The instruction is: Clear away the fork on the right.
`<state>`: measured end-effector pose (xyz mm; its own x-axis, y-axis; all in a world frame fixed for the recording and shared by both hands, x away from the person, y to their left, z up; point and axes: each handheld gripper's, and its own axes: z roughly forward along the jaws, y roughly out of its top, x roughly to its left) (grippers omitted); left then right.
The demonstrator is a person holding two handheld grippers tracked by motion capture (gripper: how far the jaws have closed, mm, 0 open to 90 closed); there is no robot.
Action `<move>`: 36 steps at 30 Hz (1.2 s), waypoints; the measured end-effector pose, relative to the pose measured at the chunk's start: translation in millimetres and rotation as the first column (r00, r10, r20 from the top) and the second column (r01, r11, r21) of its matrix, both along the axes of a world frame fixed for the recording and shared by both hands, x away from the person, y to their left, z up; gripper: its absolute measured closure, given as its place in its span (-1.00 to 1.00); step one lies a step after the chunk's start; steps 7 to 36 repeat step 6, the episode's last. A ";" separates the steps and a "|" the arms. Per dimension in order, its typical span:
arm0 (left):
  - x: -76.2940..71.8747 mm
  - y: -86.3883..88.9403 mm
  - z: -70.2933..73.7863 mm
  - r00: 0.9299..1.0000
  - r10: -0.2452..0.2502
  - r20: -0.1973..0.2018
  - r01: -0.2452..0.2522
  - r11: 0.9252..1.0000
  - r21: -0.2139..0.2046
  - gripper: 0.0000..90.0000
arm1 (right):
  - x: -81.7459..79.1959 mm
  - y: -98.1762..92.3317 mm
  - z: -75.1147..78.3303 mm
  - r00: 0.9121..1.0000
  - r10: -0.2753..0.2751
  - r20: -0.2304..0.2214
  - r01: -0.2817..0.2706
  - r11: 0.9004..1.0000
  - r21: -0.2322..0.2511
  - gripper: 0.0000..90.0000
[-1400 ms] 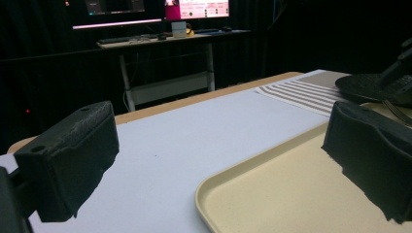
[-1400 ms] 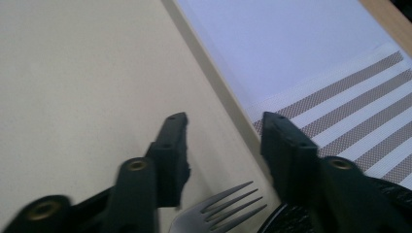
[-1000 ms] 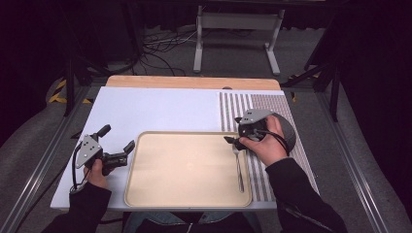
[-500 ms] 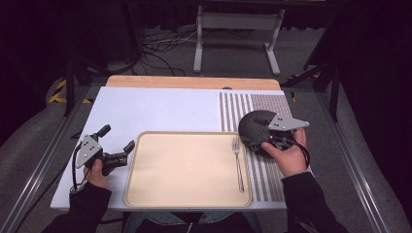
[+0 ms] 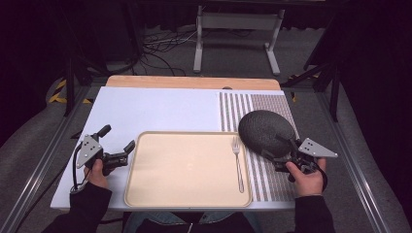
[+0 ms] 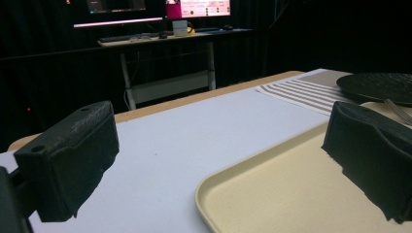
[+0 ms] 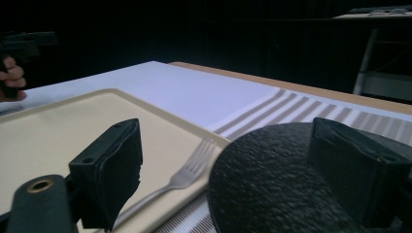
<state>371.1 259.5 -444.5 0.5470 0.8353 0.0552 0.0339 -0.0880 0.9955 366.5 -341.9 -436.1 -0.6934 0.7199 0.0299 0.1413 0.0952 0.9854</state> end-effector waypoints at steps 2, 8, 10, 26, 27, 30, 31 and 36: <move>-0.2 0.5 0.1 1.000 -0.002 0.003 0.002 1.000 -0.004 -1.00 | -0.1 -4.4 -5.7 1.000 -0.013 -0.011 0.013 1.000 0.017 -0.70; -0.5 1.2 0.0 1.000 -0.003 0.003 0.003 1.000 -0.008 -1.00 | 1.5 -5.1 -9.3 1.000 -0.016 -0.016 0.016 0.999 0.030 -0.71; -0.5 1.2 0.0 1.000 -0.003 0.003 0.003 1.000 -0.008 -1.00 | 1.5 -5.1 -9.3 1.000 -0.016 -0.016 0.016 0.999 0.030 -0.71; -0.5 1.2 0.0 1.000 -0.003 0.003 0.003 1.000 -0.008 -1.00 | 1.5 -5.1 -9.3 1.000 -0.016 -0.016 0.016 0.999 0.030 -0.71; -0.5 1.2 0.0 1.000 -0.003 0.003 0.003 1.000 -0.008 -1.00 | 1.5 -5.1 -9.3 1.000 -0.016 -0.016 0.016 0.999 0.030 -0.71; -0.5 1.2 0.0 1.000 -0.003 0.003 0.003 1.000 -0.008 -1.00 | 1.5 -5.1 -9.3 1.000 -0.016 -0.016 0.016 0.999 0.030 -0.71; -0.5 1.2 0.0 1.000 -0.003 0.003 0.003 1.000 -0.008 -1.00 | 1.5 -5.1 -9.3 1.000 -0.016 -0.016 0.016 0.999 0.030 -0.71; -0.5 1.2 0.0 1.000 -0.003 0.003 0.003 1.000 -0.008 -1.00 | 1.5 -5.1 -9.3 1.000 -0.016 -0.016 0.016 0.999 0.030 -0.71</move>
